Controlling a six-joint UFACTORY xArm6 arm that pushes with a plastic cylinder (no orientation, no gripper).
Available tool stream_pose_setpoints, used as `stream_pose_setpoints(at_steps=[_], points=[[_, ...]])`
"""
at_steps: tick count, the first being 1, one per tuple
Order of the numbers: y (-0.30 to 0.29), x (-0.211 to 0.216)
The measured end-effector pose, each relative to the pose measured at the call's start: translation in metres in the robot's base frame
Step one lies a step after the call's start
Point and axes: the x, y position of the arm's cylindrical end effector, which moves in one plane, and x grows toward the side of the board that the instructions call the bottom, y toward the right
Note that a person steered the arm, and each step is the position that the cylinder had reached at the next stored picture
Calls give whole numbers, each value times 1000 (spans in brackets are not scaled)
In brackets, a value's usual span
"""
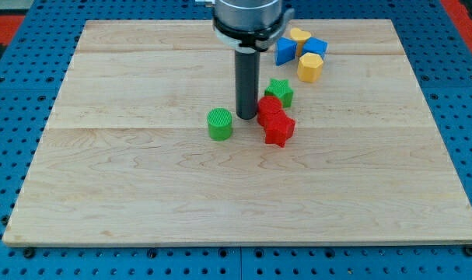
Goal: Push the green circle to the left side of the board
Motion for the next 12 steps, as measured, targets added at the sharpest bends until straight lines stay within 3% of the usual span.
stream_pose_setpoints(at_steps=[3, 8, 12], points=[[10, 0], [-121, 16], [-129, 25]])
